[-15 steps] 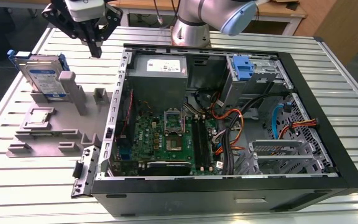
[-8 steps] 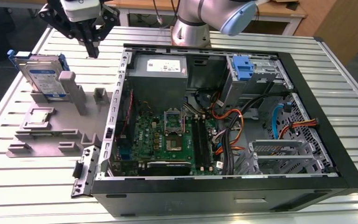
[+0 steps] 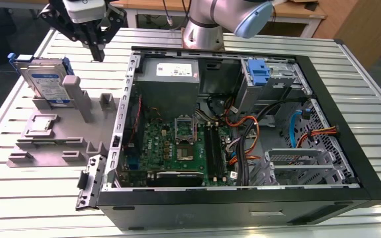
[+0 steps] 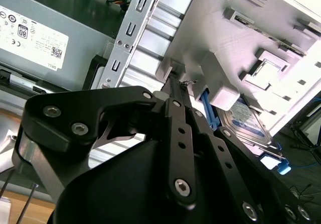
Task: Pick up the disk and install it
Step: 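Reach for the disk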
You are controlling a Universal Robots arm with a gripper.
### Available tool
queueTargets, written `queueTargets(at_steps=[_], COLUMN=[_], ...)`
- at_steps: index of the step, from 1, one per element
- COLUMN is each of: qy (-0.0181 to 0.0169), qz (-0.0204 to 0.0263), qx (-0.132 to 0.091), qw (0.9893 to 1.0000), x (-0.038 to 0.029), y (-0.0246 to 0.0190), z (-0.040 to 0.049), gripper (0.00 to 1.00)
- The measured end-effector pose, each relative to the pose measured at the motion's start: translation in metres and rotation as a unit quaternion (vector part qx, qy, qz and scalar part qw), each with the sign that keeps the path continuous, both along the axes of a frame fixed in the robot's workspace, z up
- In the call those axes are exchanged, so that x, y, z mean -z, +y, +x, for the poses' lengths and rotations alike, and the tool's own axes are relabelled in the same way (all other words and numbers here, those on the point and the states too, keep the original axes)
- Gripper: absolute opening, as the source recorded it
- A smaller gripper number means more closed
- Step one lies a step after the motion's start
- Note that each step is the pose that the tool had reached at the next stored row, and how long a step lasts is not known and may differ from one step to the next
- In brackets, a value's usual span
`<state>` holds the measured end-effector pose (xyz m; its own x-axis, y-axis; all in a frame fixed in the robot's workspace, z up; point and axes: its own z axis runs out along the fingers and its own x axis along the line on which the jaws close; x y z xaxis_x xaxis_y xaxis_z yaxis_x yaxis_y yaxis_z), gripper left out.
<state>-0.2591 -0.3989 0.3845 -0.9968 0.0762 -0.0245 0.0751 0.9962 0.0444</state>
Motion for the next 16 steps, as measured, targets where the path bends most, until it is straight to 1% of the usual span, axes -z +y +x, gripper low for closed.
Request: queueTargets(at_steps=[1,11,16], qy=[0.0000,0.0000,0.0000], qz=[0.0000,0.0000,0.0000], qx=[0.000,0.000,0.000], qw=[1.0000,1.0000,1.0000], x=[0.0001,0.0001,0.0002], y=[0.0000,0.0000,0.0000], z=[-0.0015,-0.0036,-0.0091], gripper=[0.10,0.10,0.10])
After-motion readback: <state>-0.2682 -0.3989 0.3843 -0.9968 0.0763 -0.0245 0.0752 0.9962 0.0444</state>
